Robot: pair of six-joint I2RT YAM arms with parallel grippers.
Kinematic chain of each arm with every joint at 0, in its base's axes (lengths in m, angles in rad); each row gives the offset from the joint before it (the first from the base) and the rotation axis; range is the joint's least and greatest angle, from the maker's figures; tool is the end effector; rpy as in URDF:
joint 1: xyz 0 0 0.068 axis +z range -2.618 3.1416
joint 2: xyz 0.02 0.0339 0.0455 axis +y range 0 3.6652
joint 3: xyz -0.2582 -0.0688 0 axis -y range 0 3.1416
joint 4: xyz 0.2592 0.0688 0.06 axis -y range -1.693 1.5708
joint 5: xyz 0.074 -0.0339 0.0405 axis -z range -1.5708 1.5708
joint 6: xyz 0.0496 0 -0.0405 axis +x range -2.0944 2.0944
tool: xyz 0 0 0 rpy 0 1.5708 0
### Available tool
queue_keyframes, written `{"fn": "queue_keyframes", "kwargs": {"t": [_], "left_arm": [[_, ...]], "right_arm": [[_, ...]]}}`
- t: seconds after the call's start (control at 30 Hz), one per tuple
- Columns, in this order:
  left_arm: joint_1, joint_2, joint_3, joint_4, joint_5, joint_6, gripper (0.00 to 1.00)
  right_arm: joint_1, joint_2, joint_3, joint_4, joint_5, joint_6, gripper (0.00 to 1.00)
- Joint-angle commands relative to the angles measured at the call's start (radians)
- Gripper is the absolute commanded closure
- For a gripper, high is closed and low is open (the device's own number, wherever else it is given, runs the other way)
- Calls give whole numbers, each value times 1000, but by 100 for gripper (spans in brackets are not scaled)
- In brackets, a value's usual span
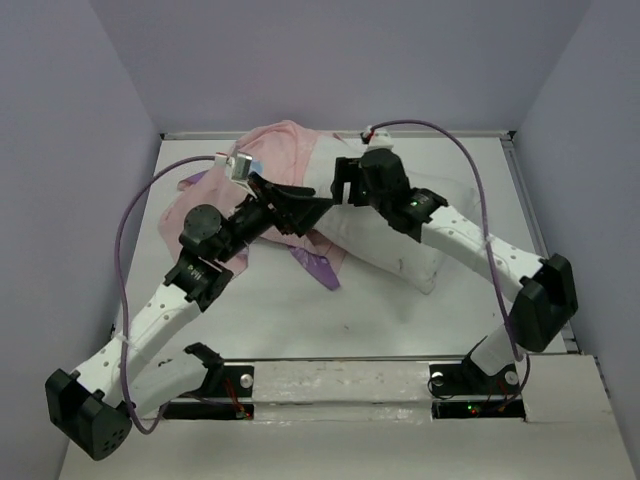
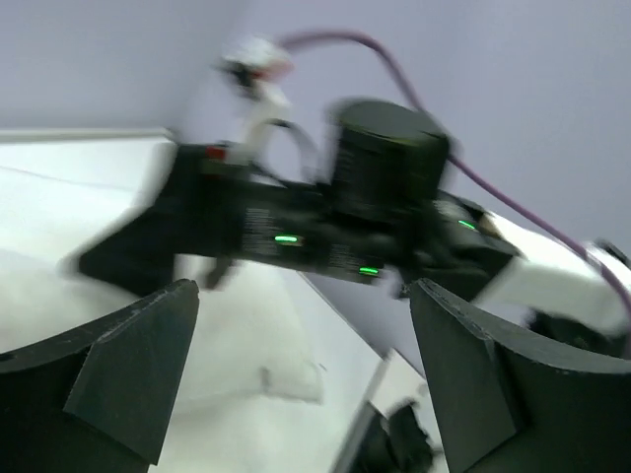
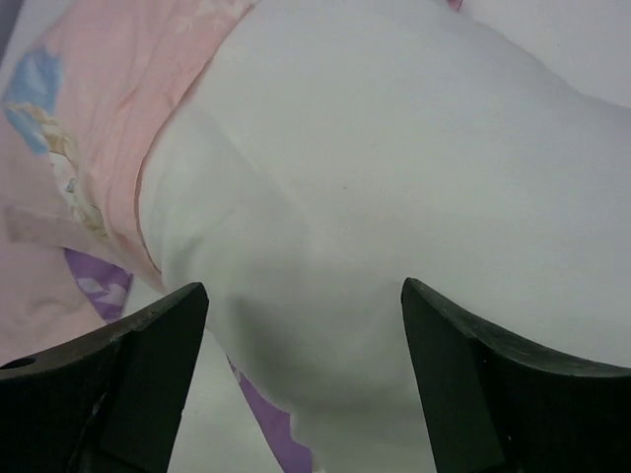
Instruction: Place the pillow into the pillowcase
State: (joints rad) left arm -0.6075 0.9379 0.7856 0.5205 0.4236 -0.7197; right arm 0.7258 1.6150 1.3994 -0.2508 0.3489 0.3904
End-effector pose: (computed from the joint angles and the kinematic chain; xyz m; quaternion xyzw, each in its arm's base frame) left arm 0.1885 -0.1559 0.3846 0.1421 0.5619 -0.5903 0.5618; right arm 0.3143 0.2562 0.3204 -0.0502 0.8419 0.1482 0.5165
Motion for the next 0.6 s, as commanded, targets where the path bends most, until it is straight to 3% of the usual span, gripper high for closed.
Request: {"fn": "queue_keyframes", "kwargs": {"t": [0.0,0.07,0.23,0.33,0.37,0.43,0.47,0.53,0.57], "left_arm": [[64,97,131,-318,-381,201,1],[81,201,179,-342,-501,255,1],[100,455,342,-375,-611,345,2],[117,602,460,-385,-635,381,10],[124,640,492,-393,-623,388,13],[132,752,593,-431,-621,410,24],[135,786,625,-445,-623,433,31],[135,852,682,-459,-620,451,50],[137,871,699,-450,-612,462,64]], "right_arm": [[-152,-199,-57,27,-206,-34,14],[-219,-248,-83,-2,-209,-50,11],[-472,-239,-175,-7,-238,-21,9],[-529,-181,-209,-11,-215,-53,12],[-529,-170,-218,-13,-225,-53,27],[-529,-158,-258,-8,-295,-35,40],[-529,-159,-281,20,-360,-27,65],[-473,-193,-370,66,-421,1,96],[-436,-211,-397,91,-403,5,100]]}}
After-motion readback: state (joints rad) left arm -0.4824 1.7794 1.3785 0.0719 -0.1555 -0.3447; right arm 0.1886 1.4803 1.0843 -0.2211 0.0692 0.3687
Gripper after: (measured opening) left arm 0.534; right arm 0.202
